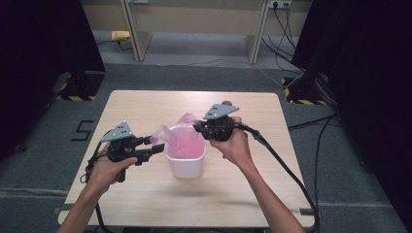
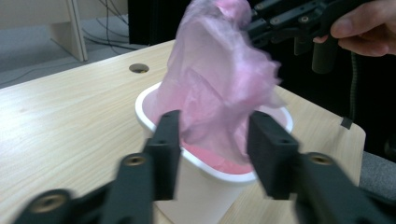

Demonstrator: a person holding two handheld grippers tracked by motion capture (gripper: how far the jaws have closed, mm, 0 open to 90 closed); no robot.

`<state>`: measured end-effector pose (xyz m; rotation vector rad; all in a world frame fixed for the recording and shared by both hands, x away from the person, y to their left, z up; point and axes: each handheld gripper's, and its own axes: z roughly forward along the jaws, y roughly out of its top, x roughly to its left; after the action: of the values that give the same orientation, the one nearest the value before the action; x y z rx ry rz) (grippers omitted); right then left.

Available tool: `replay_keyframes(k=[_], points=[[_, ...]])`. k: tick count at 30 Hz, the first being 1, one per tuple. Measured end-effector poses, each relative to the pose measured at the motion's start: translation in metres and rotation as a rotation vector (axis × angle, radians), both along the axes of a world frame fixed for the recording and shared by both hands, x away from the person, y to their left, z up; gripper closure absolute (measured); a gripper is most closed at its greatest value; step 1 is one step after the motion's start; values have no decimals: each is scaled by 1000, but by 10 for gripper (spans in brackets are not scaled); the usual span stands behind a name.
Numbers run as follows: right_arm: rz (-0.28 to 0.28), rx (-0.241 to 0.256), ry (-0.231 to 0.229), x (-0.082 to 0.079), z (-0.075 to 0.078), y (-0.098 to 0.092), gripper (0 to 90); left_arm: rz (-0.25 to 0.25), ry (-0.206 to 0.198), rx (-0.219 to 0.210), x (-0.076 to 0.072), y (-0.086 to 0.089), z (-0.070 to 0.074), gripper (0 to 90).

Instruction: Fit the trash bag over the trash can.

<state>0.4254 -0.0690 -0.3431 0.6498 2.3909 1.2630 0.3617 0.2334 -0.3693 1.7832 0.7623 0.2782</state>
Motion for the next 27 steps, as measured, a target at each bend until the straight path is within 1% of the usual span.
replay_keyframes(k=[1, 3, 5, 7, 10, 13, 16, 19, 23, 27], points=[[-5, 4, 3, -2, -1, -5, 826, -6, -5, -6, 0, 0, 0, 666], [-13, 9, 5, -4, -4, -13, 836, -2, -18, -14, 1, 0, -1, 742], [-17, 11, 6, -8, -6, -20, 844, 1, -22, -26, 1, 0, -1, 805], [-15, 28, 12, -12, -8, -26, 845, -6, -18, -28, 0, 1, -3, 847], [-13, 41, 20, -21, -11, -34, 849, -20, -13, -16, -6, 1, -6, 858], [2, 64, 31, -32, -15, -39, 858, -38, -2, -5, -15, 1, -13, 865], [20, 62, 30, -45, -20, -39, 862, -40, 8, 4, -24, 4, -20, 867], [29, 70, 29, -56, -25, -38, 868, -35, 23, 4, -29, 7, -28, 869], [31, 76, 42, -66, -38, -38, 874, -21, 58, 1, -26, 9, -41, 868], [16, 79, 67, -66, -50, -41, 880, -22, 88, 13, -21, 5, -54, 866]])
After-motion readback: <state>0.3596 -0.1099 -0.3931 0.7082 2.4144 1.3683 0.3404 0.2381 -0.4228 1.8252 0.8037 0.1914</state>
